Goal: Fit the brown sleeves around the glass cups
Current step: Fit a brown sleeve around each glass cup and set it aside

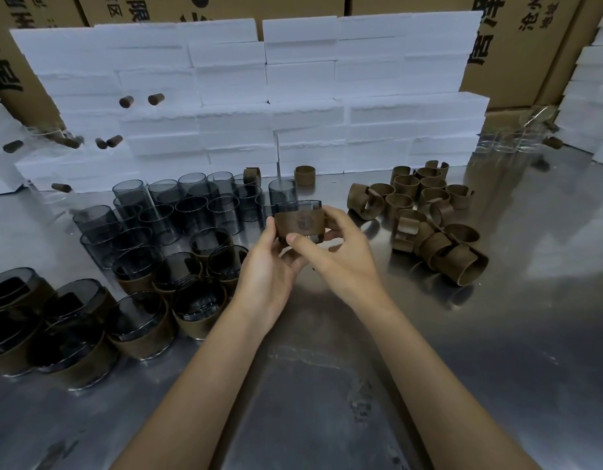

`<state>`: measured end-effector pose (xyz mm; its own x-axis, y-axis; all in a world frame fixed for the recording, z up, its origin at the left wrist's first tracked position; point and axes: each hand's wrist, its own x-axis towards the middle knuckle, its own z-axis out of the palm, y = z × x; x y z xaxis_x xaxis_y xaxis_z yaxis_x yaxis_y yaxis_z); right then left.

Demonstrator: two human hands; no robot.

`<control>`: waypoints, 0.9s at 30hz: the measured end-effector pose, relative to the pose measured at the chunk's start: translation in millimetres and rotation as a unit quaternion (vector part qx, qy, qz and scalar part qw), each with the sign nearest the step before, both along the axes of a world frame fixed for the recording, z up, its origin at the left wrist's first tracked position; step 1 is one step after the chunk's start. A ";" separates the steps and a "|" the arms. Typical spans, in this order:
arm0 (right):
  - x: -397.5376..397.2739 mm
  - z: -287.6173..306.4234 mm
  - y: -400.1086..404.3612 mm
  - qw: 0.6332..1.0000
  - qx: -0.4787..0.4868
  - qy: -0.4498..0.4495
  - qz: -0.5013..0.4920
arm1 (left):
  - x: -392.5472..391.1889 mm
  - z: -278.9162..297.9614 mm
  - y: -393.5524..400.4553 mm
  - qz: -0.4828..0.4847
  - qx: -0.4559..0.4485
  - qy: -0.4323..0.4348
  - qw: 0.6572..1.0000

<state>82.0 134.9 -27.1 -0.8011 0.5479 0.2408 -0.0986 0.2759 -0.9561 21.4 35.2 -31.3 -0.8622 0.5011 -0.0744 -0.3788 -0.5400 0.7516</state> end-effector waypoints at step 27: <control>-14.3 -25.0 -6.7 0.992 -0.029 -0.083 0.088 | -31.3 52.5 -70.2 0.358 -0.412 0.374 0.750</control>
